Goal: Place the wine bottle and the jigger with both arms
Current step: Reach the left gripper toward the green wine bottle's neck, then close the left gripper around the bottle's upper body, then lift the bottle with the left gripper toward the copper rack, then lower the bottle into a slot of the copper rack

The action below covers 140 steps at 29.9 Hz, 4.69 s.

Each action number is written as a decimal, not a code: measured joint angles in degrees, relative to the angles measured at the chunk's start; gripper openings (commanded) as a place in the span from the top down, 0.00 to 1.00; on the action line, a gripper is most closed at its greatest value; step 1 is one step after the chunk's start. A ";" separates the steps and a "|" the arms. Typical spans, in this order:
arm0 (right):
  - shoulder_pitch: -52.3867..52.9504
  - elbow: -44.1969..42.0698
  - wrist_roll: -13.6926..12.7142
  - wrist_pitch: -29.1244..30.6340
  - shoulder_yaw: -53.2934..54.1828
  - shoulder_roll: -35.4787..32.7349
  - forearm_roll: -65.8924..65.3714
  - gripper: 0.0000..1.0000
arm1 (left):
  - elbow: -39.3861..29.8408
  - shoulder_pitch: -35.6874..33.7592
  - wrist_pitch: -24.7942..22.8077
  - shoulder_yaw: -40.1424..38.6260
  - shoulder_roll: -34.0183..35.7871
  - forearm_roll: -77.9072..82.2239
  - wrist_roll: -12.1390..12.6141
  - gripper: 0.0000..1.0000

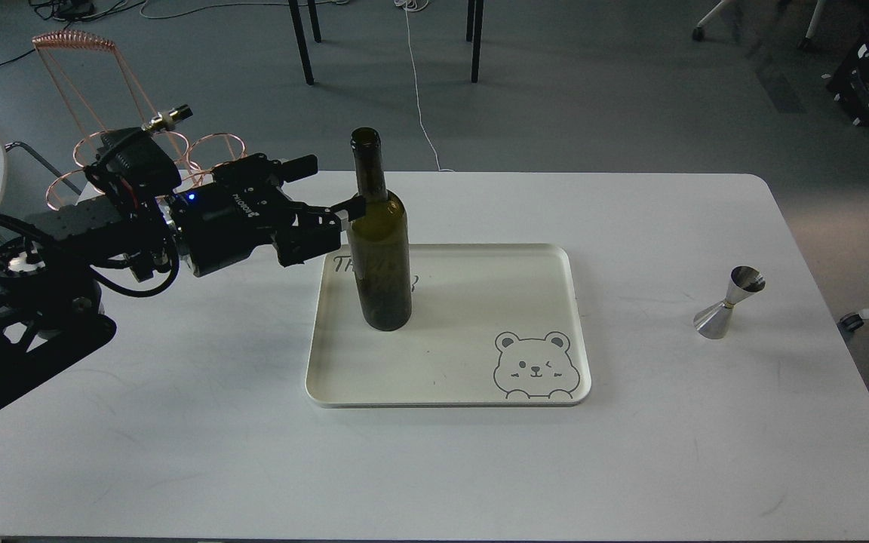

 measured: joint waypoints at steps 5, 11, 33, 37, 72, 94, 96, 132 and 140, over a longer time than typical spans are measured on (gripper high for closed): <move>-0.07 -0.11 0.00 -0.06 0.75 0.00 0.00 0.03 | 0.08 -0.99 0.00 -0.65 -1.64 -0.30 0.37 0.02; -0.19 -0.12 0.00 -0.04 0.97 0.00 0.00 0.03 | 0.84 -1.65 0.01 -0.67 -3.59 -0.26 0.77 0.03; -0.27 -0.29 0.00 -0.05 0.88 0.00 0.00 0.03 | 4.52 -1.94 0.76 -0.61 -5.94 0.41 0.21 0.63; -0.27 -0.28 0.00 -0.07 0.75 0.00 0.00 0.03 | 4.52 -2.19 1.83 -0.61 -5.95 0.42 0.37 0.62; 0.15 -1.33 0.00 0.13 0.65 -0.39 -0.08 0.03 | 2.17 -4.34 2.82 -4.56 2.69 -0.29 -0.08 0.86; 0.52 -1.42 0.00 0.16 0.54 -0.09 -0.08 0.03 | 21.54 -14.94 0.31 -4.96 11.58 -1.20 -4.39 0.87; 0.52 -1.42 0.00 0.16 0.54 -0.09 -0.08 0.03 | 21.80 -14.95 0.30 -3.92 11.26 -1.29 -4.39 0.87; 0.46 -1.42 0.00 0.23 0.31 -0.10 -0.09 0.03 | 28.69 -14.41 2.38 0.64 4.61 -2.50 -3.73 0.84; 0.45 -1.38 0.00 0.23 0.19 -0.09 -0.09 0.03 | 29.67 -13.36 3.97 7.14 4.20 -6.59 -3.59 0.78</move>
